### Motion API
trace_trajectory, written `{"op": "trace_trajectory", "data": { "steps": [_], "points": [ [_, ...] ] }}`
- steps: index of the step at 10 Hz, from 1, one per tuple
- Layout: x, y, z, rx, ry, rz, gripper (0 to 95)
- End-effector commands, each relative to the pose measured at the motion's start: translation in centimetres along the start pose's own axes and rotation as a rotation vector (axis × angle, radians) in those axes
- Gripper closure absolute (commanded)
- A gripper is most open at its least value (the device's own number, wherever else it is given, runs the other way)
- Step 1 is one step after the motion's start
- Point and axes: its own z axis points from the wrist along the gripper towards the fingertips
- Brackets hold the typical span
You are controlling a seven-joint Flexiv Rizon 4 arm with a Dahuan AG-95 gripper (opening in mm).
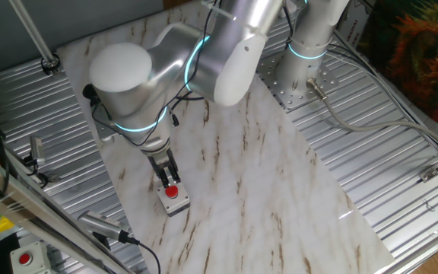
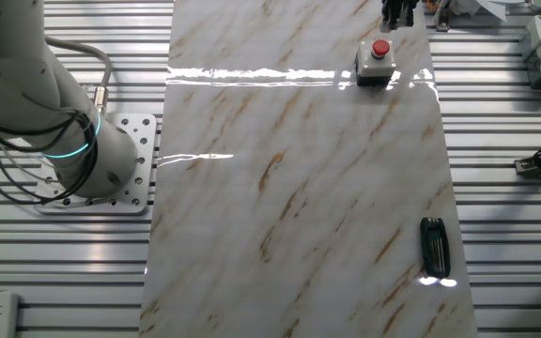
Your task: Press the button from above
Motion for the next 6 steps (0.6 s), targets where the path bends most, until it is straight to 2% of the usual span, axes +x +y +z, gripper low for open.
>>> {"op": "trace_trajectory", "data": {
  "steps": [1,6],
  "points": [
    [0.5,-0.8,-0.6,-0.003,-0.001,-0.024,95.0],
    [1.5,-2.4,-2.3,-0.002,0.003,-0.065,95.0]
  ]
}}
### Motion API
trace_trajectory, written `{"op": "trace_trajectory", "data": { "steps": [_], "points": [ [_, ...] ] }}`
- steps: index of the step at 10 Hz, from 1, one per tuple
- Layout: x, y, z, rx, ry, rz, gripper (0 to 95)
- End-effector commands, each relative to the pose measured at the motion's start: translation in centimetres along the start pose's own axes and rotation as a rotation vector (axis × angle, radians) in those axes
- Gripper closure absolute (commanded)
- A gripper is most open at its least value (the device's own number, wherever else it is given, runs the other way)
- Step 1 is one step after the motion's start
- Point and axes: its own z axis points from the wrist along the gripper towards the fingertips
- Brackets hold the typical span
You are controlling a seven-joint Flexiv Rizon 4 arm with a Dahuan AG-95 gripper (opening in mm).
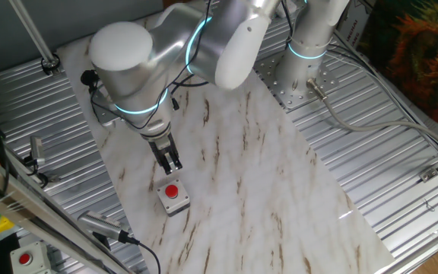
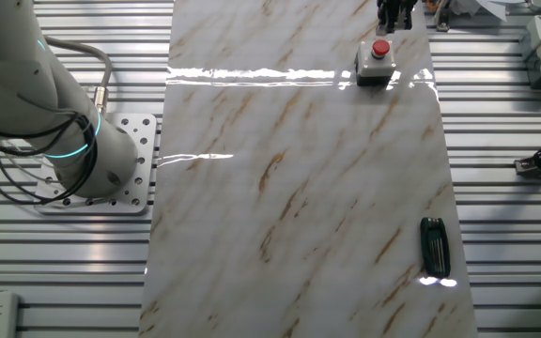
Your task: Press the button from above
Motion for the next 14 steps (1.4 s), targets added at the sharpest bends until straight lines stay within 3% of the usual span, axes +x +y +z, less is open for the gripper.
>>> {"op": "trace_trajectory", "data": {
  "steps": [1,7,14],
  "points": [
    [0.4,-0.5,-0.6,-0.001,-0.001,-0.014,95.0],
    [1.0,-0.7,-1.3,0.002,-0.001,-0.008,95.0],
    [3.8,-5.2,-4.0,0.008,0.003,-0.097,95.0]
  ]
}}
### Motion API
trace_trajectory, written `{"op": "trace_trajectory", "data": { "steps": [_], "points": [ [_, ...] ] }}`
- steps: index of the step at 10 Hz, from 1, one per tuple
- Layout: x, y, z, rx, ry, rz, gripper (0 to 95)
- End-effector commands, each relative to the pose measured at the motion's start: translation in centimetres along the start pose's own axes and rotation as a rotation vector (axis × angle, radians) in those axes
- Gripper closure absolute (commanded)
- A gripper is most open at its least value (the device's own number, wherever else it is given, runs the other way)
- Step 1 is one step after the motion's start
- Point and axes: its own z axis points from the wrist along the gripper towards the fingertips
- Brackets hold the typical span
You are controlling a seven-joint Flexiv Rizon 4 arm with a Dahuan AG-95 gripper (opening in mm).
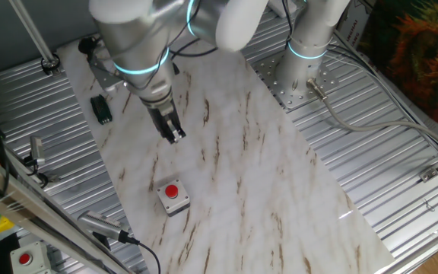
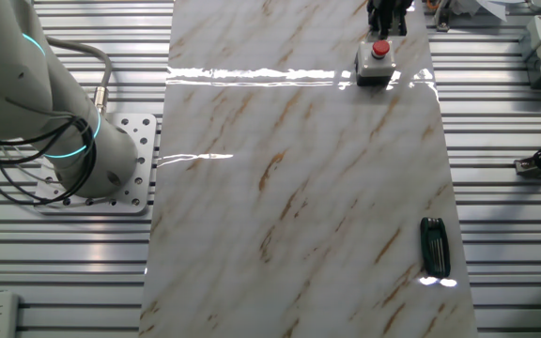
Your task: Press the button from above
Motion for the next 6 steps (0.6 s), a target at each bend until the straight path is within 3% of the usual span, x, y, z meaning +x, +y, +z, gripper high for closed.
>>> {"op": "trace_trajectory", "data": {
  "steps": [1,4,6],
  "points": [
    [0.5,-1.4,-0.1,0.005,-0.002,-0.027,95.0],
    [0.8,-3.6,0.5,0.025,0.002,-0.058,95.0],
    [0.9,-4.0,0.8,0.08,0.004,-0.031,95.0]
  ]
}}
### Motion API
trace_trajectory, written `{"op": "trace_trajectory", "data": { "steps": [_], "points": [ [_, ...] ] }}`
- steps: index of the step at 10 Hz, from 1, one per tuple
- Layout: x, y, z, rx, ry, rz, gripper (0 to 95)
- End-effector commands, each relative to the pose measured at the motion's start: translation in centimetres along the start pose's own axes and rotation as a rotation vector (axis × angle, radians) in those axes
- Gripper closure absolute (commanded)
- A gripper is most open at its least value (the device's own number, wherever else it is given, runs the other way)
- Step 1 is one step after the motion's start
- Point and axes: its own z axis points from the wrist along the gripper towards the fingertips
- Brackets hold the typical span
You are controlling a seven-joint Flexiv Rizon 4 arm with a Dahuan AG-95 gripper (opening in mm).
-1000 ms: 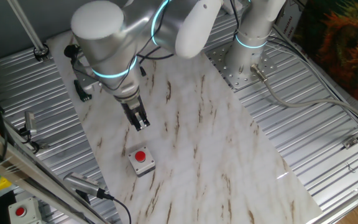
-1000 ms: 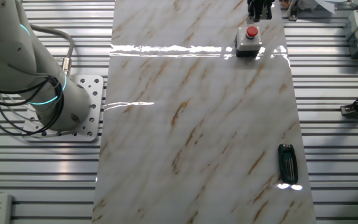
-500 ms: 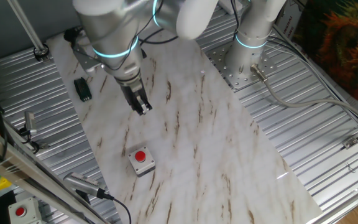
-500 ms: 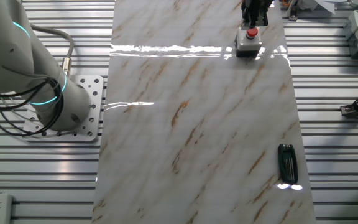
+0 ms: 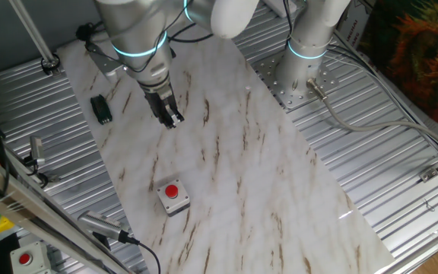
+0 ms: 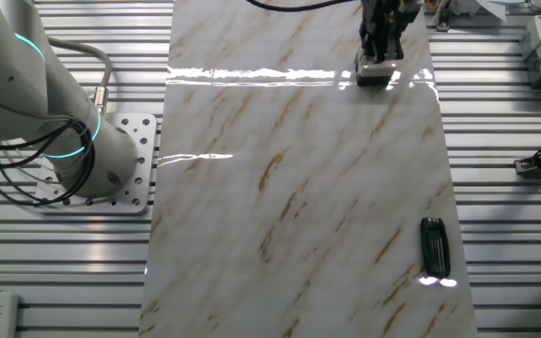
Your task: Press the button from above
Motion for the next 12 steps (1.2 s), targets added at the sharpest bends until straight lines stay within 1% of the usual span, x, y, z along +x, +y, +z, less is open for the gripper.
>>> {"op": "trace_trajectory", "data": {
  "steps": [1,3,4,5,7,11,12],
  "points": [
    [-0.02,-0.19,0.22,0.057,0.004,0.067,95.0],
    [-0.07,-0.52,0.66,0.06,-0.001,0.107,95.0],
    [-0.01,-0.67,0.88,0.06,-0.005,0.107,95.0],
    [0.12,-0.74,0.99,0.053,-0.014,0.106,95.0],
    [0.14,-0.75,0.99,0.054,-0.014,0.099,95.0],
    [0.14,-0.75,0.99,0.035,-0.013,0.097,95.0],
    [0.14,-0.75,0.99,0.035,-0.013,0.097,95.0]
  ]
}}
